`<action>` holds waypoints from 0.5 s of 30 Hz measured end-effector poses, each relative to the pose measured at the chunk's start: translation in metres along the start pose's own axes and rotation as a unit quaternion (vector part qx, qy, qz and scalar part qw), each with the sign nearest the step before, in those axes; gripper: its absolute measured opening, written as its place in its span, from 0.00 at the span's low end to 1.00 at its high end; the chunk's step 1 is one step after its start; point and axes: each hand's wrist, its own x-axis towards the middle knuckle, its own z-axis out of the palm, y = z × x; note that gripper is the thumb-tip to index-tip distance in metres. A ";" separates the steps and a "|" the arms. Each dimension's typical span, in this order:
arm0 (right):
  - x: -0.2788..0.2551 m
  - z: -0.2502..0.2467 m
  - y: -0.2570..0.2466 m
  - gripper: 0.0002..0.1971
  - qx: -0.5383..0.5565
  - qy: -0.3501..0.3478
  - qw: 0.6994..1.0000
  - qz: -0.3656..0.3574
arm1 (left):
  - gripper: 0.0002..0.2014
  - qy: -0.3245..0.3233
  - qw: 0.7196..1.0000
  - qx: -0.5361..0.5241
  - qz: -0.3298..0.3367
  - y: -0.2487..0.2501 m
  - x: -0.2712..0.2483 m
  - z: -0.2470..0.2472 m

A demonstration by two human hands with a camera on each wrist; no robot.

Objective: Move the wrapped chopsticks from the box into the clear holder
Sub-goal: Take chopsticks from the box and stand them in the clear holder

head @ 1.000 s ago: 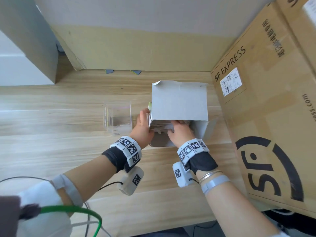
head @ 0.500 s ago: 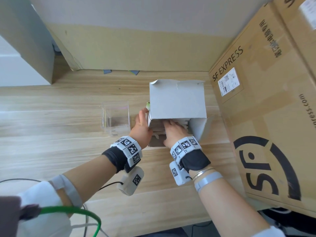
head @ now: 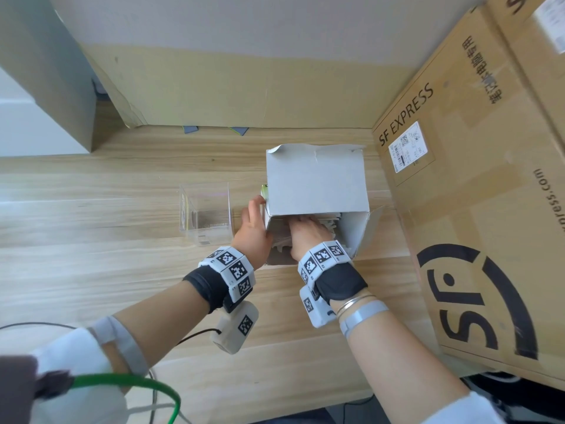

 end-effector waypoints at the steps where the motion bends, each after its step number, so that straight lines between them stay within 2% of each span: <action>1: 0.001 0.001 0.000 0.24 -0.004 0.003 1.000 0.002 | 0.30 0.000 1.000 0.001 0.001 -0.001 0.001 0.001; 6: -0.002 0.005 -0.002 0.21 -0.002 0.016 1.000 0.010 | 0.29 0.000 1.000 -0.008 0.002 -0.003 0.002 0.002; 11: 0.000 0.006 -0.001 0.27 0.014 0.042 0.999 0.012 | 0.30 -0.001 1.000 -0.010 0.003 -0.004 0.004 0.002; 15: 0.003 0.005 0.000 0.22 -0.012 0.038 0.999 0.002 | 0.30 -0.002 1.000 -0.015 -0.002 -0.004 0.004 0.002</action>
